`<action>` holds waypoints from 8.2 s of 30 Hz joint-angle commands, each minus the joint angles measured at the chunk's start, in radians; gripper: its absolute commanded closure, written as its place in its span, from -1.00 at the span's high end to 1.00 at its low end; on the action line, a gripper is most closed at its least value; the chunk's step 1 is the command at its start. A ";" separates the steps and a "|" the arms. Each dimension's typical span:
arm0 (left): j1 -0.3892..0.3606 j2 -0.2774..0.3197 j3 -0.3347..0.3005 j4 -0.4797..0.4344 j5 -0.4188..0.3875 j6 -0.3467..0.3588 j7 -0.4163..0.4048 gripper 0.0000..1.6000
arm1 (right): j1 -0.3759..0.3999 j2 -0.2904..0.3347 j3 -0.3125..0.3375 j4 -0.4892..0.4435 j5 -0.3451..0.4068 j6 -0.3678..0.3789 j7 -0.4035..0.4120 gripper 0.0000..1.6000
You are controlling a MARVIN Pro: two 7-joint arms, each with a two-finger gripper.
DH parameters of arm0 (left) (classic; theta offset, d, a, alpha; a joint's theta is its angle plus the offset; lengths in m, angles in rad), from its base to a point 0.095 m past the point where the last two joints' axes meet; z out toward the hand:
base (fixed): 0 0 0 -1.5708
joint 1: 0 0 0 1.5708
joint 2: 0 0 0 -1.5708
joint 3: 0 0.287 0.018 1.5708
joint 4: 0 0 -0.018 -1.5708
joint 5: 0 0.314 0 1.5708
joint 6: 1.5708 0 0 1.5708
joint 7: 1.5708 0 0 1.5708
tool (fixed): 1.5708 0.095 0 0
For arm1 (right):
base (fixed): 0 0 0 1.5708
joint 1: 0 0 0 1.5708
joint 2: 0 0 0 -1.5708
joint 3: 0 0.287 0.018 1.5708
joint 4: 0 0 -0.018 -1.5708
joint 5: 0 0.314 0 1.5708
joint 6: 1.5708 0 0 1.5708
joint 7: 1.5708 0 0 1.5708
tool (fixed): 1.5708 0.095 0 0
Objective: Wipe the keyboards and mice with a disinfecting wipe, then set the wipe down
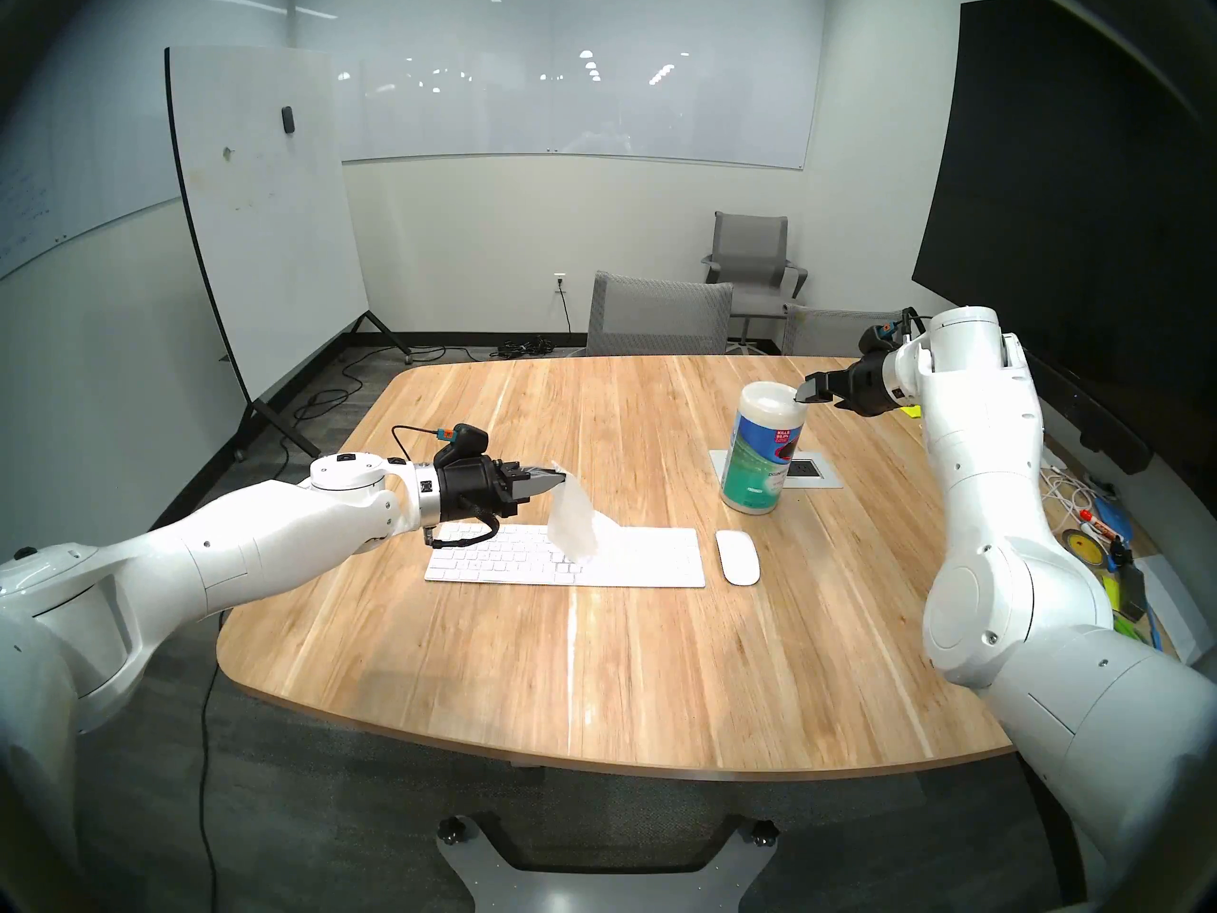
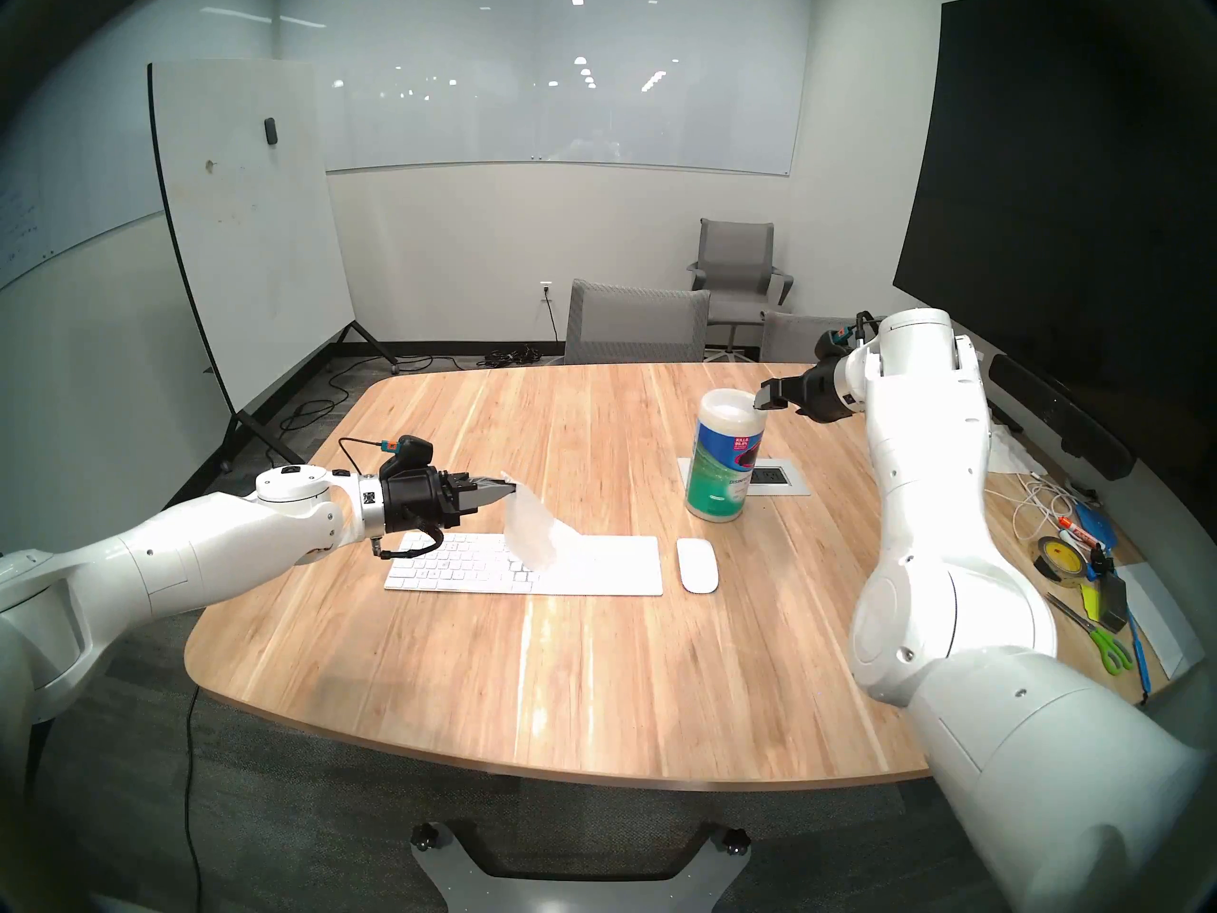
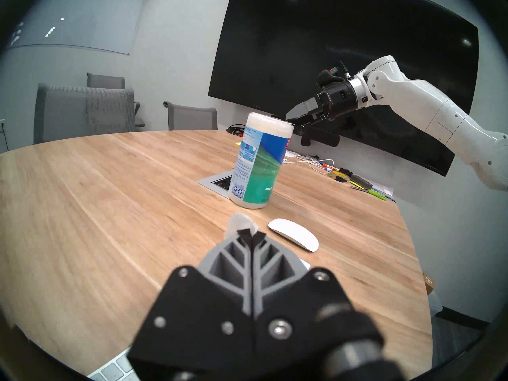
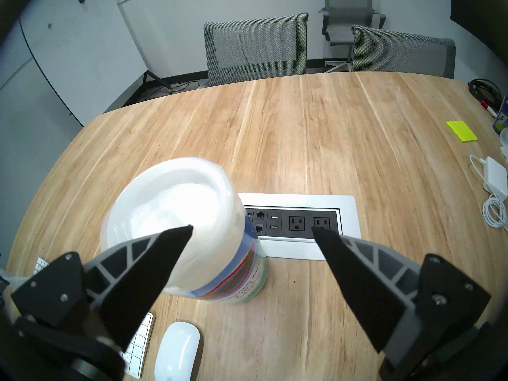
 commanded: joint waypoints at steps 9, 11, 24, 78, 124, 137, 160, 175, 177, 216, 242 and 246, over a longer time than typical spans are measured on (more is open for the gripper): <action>0.025 0.113 -0.005 -0.089 -0.013 0.009 0.007 -1.00 | 0.023 0.002 0.001 -0.019 0.006 -0.002 0.012 1.00; 0.025 0.117 -0.002 -0.092 -0.014 0.018 0.004 -1.00 | 0.023 0.002 0.001 -0.019 0.006 -0.002 0.012 1.00; 0.013 0.132 0.015 -0.089 -0.012 0.123 -0.001 -1.00 | 0.022 0.003 0.000 -0.019 0.007 -0.002 0.011 1.00; 0.085 0.318 0.034 -0.185 -0.095 0.270 0.075 -1.00 | 0.022 0.004 -0.003 -0.019 0.011 -0.002 0.010 1.00; 0.028 0.251 0.022 -0.025 -0.017 0.316 0.160 -1.00 | 0.022 0.004 -0.004 -0.019 0.013 -0.002 0.009 1.00; 0.032 0.275 0.029 -0.046 -0.012 0.333 0.218 -1.00 | 0.022 0.004 -0.004 -0.019 0.013 -0.002 0.009 1.00; 0.022 0.248 0.027 -0.034 0.001 0.328 0.214 0.59 | 0.022 0.005 -0.004 -0.019 0.014 -0.002 0.009 1.00; -0.020 0.210 0.021 -0.033 0.052 0.335 0.206 1.00 | 0.022 0.005 -0.004 -0.017 0.014 -0.002 0.007 1.00; -0.038 0.202 0.022 -0.030 0.077 0.345 0.205 1.00 | 0.022 0.005 -0.004 -0.017 0.014 -0.002 0.007 1.00; -0.196 0.030 0.073 0.158 0.319 0.555 -0.040 1.00 | 0.022 0.005 -0.004 -0.017 0.015 -0.002 0.007 1.00; -0.226 -0.094 0.150 0.277 0.476 0.581 -0.119 1.00 | 0.022 0.005 -0.005 -0.018 0.015 -0.002 0.008 1.00; -0.229 -0.105 0.158 0.283 0.491 0.591 -0.118 1.00 | 0.022 0.005 -0.005 -0.018 0.015 -0.002 0.008 1.00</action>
